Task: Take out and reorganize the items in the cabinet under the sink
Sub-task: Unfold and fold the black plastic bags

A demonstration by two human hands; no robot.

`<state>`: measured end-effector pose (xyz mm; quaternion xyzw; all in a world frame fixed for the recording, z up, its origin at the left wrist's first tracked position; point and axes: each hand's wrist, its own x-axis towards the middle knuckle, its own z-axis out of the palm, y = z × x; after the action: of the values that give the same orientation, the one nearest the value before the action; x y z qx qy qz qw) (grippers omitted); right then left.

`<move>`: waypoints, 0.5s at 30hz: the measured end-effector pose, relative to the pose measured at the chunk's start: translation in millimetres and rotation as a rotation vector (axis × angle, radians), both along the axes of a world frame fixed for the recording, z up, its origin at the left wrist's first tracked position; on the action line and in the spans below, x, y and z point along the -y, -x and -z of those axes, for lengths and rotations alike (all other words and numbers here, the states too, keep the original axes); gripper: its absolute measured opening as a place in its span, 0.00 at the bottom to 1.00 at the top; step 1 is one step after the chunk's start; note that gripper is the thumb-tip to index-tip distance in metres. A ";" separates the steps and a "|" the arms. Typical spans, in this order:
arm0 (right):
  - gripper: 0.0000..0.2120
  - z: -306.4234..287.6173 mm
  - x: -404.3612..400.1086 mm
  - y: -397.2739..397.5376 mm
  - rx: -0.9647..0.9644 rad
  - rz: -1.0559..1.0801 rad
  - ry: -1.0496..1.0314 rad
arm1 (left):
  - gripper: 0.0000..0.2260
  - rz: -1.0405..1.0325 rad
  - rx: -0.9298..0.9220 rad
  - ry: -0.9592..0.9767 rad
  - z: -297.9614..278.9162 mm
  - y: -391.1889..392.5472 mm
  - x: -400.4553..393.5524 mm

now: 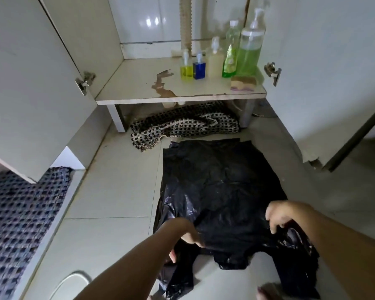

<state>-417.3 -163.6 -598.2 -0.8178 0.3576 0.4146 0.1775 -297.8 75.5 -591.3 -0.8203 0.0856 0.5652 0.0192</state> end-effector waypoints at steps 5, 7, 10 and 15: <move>0.12 -16.8 29.6 14.4 0.435 0.364 0.068 | 0.27 -0.011 0.119 0.163 -5.4 -30.0 -0.3; 0.16 -16.3 32.9 25.7 0.442 0.465 0.084 | 0.19 -0.011 0.485 0.298 -3.3 -42.7 -7.1; 0.36 -4.4 30.1 40.3 0.403 0.615 -0.026 | 0.24 -0.174 0.603 0.339 6.0 -49.5 -26.8; 0.23 37.2 11.7 55.9 0.382 0.851 -0.092 | 0.32 -0.487 0.214 0.347 14.8 -33.4 -55.0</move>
<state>-473.2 -175.3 -635.4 -0.6514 0.6034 0.1622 0.4304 -264.4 130.5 -606.1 -0.8624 -0.0207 0.4407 -0.2482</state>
